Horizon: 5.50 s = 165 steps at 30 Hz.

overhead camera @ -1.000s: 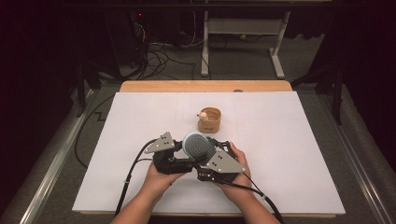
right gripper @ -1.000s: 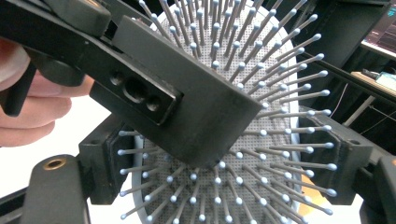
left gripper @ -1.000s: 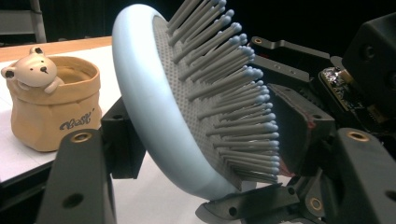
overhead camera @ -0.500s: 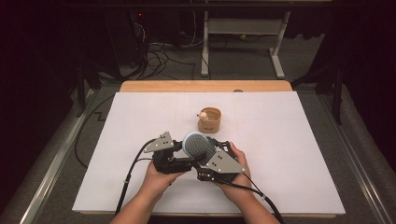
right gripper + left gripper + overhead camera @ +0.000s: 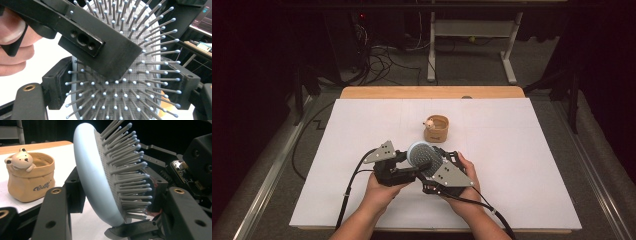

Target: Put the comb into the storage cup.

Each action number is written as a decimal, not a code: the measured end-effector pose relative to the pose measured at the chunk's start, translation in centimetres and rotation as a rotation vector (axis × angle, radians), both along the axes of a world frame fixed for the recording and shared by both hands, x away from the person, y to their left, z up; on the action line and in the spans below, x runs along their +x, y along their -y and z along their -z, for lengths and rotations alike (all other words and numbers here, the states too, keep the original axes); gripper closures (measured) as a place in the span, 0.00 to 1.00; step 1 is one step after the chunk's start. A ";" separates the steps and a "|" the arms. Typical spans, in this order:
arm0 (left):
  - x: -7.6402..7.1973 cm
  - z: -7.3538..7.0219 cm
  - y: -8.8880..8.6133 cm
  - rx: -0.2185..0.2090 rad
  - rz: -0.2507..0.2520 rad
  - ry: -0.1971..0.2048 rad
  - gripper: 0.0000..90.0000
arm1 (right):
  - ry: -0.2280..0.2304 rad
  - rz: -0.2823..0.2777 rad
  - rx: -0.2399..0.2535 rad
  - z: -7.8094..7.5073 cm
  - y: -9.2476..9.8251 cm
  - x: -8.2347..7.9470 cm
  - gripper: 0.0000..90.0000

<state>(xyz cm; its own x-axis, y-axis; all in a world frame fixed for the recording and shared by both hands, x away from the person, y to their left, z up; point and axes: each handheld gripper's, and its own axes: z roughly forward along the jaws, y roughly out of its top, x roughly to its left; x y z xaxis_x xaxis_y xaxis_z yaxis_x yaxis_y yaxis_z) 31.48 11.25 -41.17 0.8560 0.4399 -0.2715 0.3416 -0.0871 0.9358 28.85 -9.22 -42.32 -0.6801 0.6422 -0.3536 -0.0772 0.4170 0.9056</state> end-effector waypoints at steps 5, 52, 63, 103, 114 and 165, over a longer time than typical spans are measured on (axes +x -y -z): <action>-0.1 -0.1 0.0 -0.003 -0.005 0.001 0.54 | 0.006 0.002 -0.003 0.0 0.0 -0.1 0.23; -0.4 -0.5 -0.7 -0.026 -0.050 0.052 0.64 | -0.073 0.017 -0.012 0.5 -0.1 0.5 0.00; -0.4 -0.7 -1.1 -0.024 -0.067 0.065 0.64 | -0.087 0.018 -0.021 0.8 0.2 0.5 0.00; -0.4 -1.8 -5.4 0.032 -0.213 0.143 0.64 | -0.182 0.127 0.061 1.9 8.4 1.3 0.00; -0.6 -2.0 -6.7 0.047 -0.257 0.167 0.64 | -0.225 0.200 0.092 2.6 11.8 1.5 0.00; -0.7 -2.9 -8.4 -0.004 -0.320 0.192 0.64 | -0.253 0.271 0.193 2.8 15.8 0.8 0.00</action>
